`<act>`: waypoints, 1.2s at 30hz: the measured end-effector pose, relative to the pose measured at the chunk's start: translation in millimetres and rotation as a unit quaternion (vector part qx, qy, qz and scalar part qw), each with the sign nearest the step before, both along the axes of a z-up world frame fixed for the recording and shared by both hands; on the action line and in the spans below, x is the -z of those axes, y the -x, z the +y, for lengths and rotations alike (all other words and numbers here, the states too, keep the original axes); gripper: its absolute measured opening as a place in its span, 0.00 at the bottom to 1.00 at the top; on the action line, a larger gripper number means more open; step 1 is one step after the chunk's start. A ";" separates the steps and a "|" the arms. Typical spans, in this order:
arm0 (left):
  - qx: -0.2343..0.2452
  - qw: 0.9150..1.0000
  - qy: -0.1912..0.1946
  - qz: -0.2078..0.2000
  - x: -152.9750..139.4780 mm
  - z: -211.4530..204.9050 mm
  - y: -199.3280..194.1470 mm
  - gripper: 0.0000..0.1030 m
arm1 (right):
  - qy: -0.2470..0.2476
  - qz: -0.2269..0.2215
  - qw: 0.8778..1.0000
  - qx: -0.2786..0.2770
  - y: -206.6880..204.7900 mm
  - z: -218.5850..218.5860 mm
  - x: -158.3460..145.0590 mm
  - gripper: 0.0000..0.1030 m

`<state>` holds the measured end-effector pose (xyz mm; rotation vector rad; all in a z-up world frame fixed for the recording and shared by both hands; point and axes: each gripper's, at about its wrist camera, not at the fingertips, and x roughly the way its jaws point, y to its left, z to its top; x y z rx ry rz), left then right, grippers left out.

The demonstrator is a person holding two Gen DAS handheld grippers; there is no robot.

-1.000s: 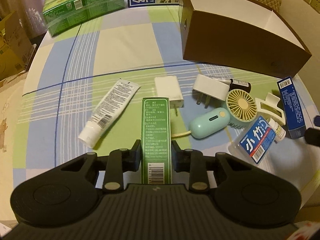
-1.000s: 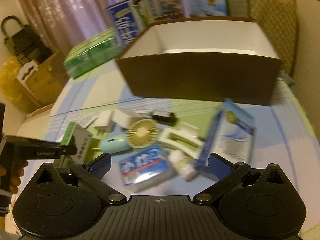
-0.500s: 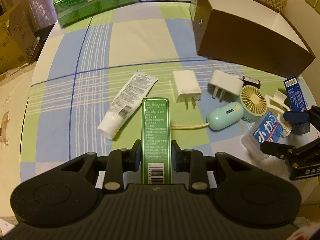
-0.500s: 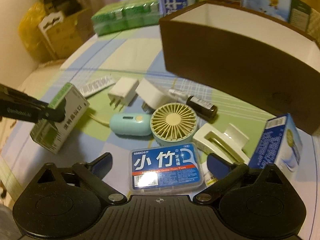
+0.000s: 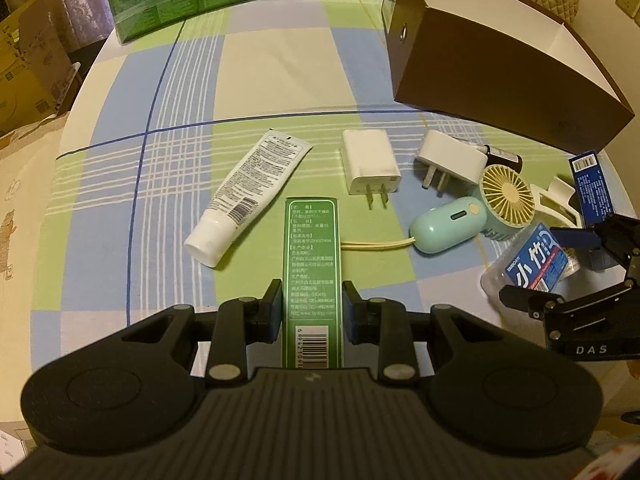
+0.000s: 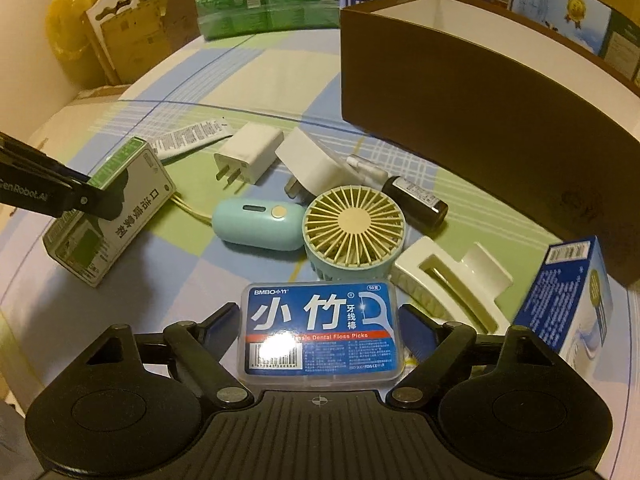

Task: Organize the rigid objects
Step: 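Carry both items into the brown box and open both tools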

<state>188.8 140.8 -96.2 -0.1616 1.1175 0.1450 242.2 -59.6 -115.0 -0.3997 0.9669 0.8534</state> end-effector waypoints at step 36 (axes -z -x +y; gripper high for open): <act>0.078 0.979 -0.043 -0.186 -137.3 -89.1 -169.2 0.25 | -0.109 -0.080 0.970 0.203 -158.3 -73.7 -150.6 0.79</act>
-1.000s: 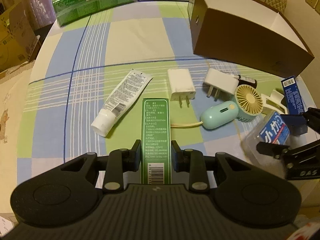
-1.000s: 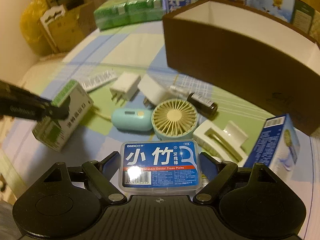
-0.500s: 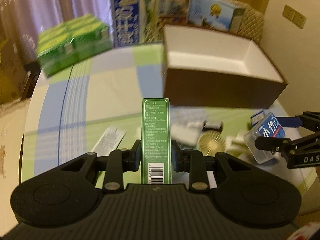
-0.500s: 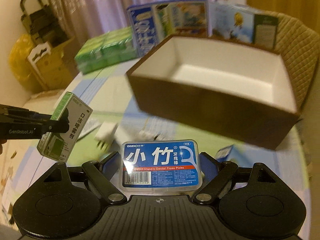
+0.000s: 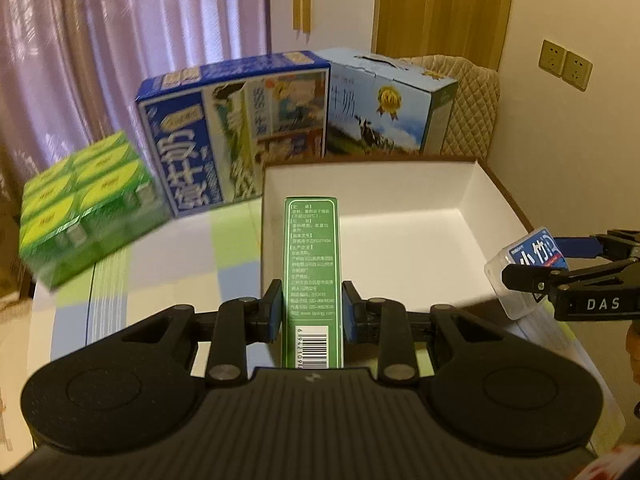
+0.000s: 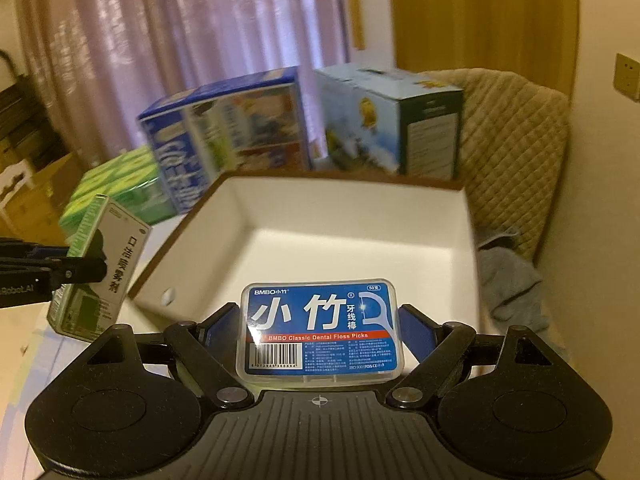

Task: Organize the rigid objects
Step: 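Carry both items into the brown box and open both tools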

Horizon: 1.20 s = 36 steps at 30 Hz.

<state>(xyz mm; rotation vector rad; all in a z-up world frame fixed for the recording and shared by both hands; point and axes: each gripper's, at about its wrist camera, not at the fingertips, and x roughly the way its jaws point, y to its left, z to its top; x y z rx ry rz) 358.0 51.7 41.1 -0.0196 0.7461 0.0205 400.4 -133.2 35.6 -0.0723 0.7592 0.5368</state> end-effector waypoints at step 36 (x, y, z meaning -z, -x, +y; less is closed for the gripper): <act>0.002 0.995 -0.032 0.096 80.8 15.1 -145.0 0.41 | 0.053 0.051 0.993 0.095 -115.9 -0.3 67.1 0.84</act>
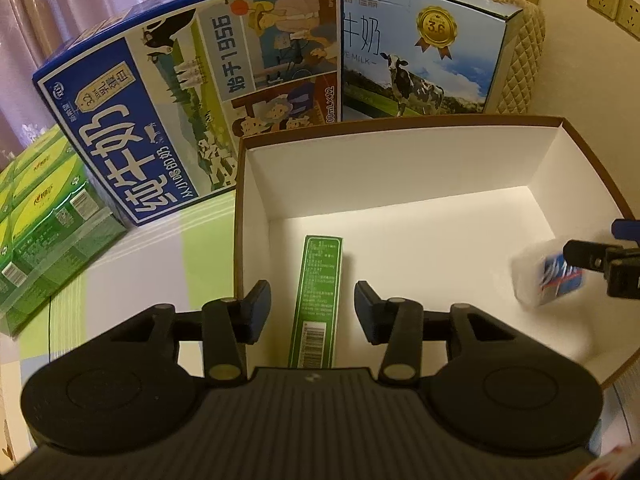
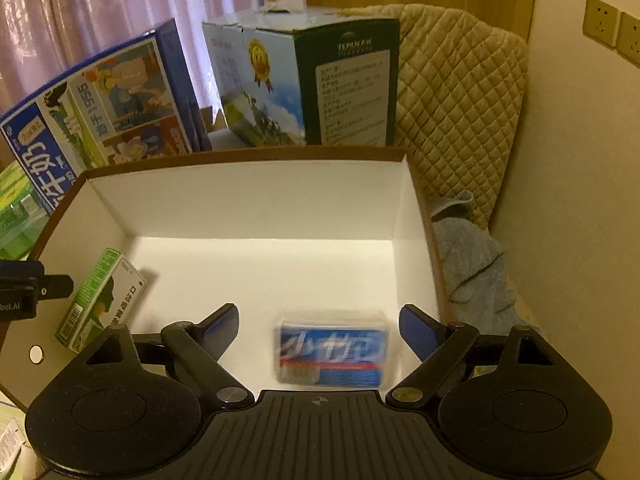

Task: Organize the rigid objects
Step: 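Carry both items into the brown box and open both tools, then withdraw both tools from the box back over the table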

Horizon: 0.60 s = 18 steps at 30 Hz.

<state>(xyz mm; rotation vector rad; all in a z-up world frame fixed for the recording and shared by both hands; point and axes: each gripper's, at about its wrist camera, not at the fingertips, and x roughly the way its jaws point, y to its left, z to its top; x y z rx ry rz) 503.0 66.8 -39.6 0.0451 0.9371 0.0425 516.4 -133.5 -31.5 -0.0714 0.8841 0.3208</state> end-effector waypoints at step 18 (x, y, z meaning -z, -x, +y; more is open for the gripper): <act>-0.002 0.999 0.025 -0.020 -33.2 -3.9 62.0 0.41 | -0.036 -0.008 0.999 -0.011 65.6 -22.9 -35.0 0.84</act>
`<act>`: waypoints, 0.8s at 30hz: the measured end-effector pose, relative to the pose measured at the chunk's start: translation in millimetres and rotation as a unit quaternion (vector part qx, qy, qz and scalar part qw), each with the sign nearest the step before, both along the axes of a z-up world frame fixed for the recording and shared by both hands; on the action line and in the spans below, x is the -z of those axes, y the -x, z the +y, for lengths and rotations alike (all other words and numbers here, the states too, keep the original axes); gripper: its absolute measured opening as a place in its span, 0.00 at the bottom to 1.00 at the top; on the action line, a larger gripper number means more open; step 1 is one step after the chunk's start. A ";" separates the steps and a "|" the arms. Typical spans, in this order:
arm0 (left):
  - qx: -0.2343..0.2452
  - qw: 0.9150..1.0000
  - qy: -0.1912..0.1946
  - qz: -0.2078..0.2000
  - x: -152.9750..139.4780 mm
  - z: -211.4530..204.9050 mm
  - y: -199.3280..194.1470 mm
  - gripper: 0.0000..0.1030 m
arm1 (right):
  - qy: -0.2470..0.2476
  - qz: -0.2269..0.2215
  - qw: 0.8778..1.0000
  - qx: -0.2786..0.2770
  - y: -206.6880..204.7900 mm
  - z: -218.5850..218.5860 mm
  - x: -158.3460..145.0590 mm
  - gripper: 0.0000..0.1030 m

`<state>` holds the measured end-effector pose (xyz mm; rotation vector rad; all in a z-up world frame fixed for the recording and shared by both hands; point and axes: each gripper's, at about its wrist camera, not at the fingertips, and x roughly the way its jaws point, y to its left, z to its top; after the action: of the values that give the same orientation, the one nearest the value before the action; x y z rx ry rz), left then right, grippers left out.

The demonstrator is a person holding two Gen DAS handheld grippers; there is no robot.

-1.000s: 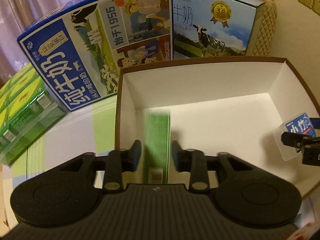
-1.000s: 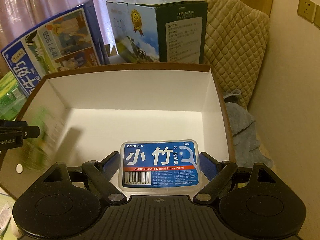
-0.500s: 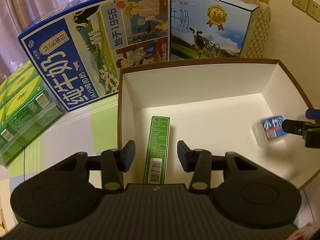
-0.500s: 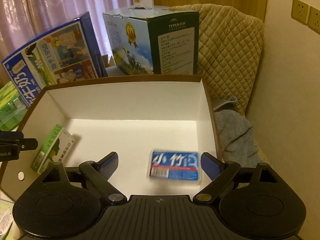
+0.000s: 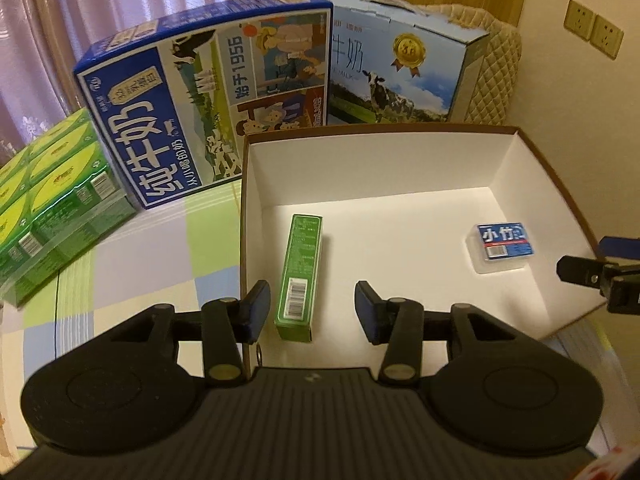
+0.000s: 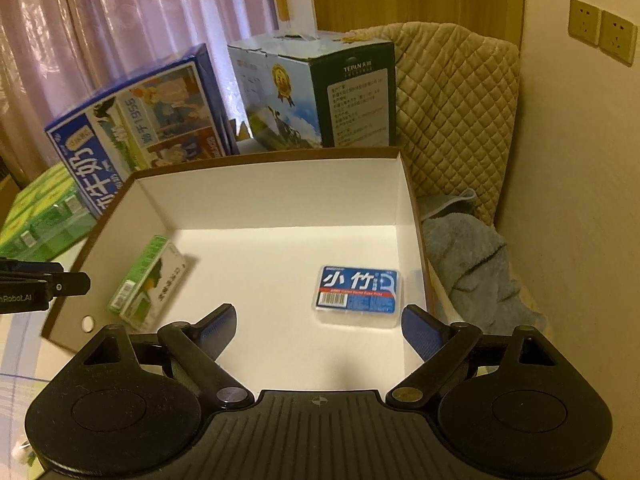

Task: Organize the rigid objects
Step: 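Withdraw both tools from the box back over the table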

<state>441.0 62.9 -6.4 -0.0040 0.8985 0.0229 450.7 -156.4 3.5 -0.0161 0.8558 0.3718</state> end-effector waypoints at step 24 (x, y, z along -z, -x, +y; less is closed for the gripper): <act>-0.030 0.998 0.042 -0.020 -32.8 1.8 134.0 0.41 | -0.023 0.008 0.999 -0.023 117.0 -11.8 -20.0 0.84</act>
<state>307.0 64.8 26.3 -0.1091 0.8590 0.0420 333.8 -168.2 23.5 0.0090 0.8642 0.4354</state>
